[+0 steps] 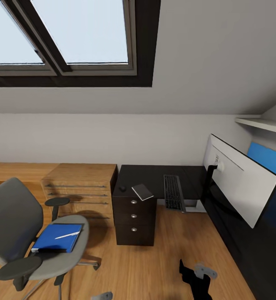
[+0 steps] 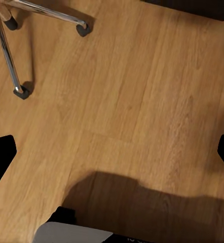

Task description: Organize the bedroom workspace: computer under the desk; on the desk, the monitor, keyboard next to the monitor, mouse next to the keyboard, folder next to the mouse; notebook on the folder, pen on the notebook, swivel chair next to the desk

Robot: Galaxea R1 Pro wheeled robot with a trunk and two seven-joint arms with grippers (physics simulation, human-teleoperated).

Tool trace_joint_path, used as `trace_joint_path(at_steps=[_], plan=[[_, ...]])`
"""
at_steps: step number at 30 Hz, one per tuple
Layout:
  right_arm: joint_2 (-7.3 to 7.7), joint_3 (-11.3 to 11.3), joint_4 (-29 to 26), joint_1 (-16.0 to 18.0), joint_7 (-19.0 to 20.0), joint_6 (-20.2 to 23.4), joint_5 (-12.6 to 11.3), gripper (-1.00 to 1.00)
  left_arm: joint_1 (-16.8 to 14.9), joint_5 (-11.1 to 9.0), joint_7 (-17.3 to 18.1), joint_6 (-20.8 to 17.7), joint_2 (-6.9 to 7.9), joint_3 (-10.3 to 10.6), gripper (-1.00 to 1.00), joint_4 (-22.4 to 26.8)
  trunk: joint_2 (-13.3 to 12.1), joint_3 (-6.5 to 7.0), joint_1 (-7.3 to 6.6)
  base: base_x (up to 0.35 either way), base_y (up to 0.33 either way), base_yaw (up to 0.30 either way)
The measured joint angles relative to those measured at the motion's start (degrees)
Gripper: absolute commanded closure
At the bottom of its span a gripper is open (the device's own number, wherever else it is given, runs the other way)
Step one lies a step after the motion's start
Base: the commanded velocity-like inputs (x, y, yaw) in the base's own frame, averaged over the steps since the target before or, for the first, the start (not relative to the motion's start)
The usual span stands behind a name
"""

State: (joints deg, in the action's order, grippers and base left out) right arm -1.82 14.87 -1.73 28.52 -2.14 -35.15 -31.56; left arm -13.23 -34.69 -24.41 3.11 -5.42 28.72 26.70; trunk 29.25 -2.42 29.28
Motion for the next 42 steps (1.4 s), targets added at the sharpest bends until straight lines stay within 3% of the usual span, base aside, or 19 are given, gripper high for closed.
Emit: trace_joint_path(at_steps=[5, 6, 11, 12, 15, 18, 21, 25, 29, 42], plan=[[2.36, -0.11, -7.27, 0.15, -4.61, 2.25, -0.26, -1.0, -1.78, 0.08, 0.03, -0.27, -0.4, 0.0, -1.0, 1.74, -2.01, 0.91, -1.1, 0.0, 0.0, 0.0], [3.97, -0.15, -12.06, 0.25, -7.25, 6.78, -0.11, -1.0, -3.21, 0.18, 0.04, -0.45, -0.87, 0.03, -1.0, 2.22, -2.42, 1.11, -1.32, 0.0, 0.0, 0.0], [7.49, -0.18, -21.03, 0.67, -10.99, 18.98, 0.15, -1.0, -6.79, 0.1, -0.11, -1.46, -1.28, -0.01, -1.0, 2.6, -4.37, 1.92, -2.41, 0.0, 0.0, 0.0], [8.66, -0.19, -24.57, 1.09, -11.92, 24.13, 0.32, -1.0, -8.48, 0.01, -0.14, -2.46, -1.32, 0.02, -1.0, 2.65, -4.76, 2.1, -2.63, 0.0, 0.0, 0.0], [10.52, -0.23, -30.66, 3.01, -12.98, 33.16, 0.36, -1.0, -12.43, -0.37, -0.18, -6.13, -1.44, 0.11, -1.0, 2.66, -5.95, 2.63, -3.28, 0.0, 0.0, 0.0], [11.29, -0.25, -33.54, 5.29, -13.24, 38.13, 0.02, -1.0, -15.41, -0.44, -0.14, -9.83, -1.55, 0.04, -1.0, 2.69, -6.38, 2.8, -3.51, 0.0, 0.0, 0.0], [11.72, -0.29, -35.68, 9.82, -13.36, 44.8, 0.07, -1.0, -18.65, -0.92, -0.04, -13.18, -2.37, 0.01, -1.0, 3.57, -6.37, 2.8, -3.52, 0.0, 0.0, 0.0], [11.62, -0.09, -35.95, 11.91, -13.17, 46.94, 0.19, -1.0, -19.69, -1.34, -0.01, -14.2, -3.09, -0.06, -1.0, 4.78, -6.38, 2.79, -3.52, 0.0, 0.0, 0.0], [9.99, 0.27, -34.13, 12.96, -13.15, 43.27, 1.49, -1.0, -20.25, -1.61, 0.02, -14.67, -3.6, 0.01, -1.0, 5.19, -6.38, 2.79, -3.52, 0.0, 0.0, 0.0], [9.39, 0.33, -34.49, 12.55, -13.23, 40.84, 2.72, -1.0, -20.4, -1.7, 0.11, -14.74, -1.83, -0.05, -1.0, 4.94, -6.38, 2.79, -3.52, 0.0, 0.0, 0.0]])
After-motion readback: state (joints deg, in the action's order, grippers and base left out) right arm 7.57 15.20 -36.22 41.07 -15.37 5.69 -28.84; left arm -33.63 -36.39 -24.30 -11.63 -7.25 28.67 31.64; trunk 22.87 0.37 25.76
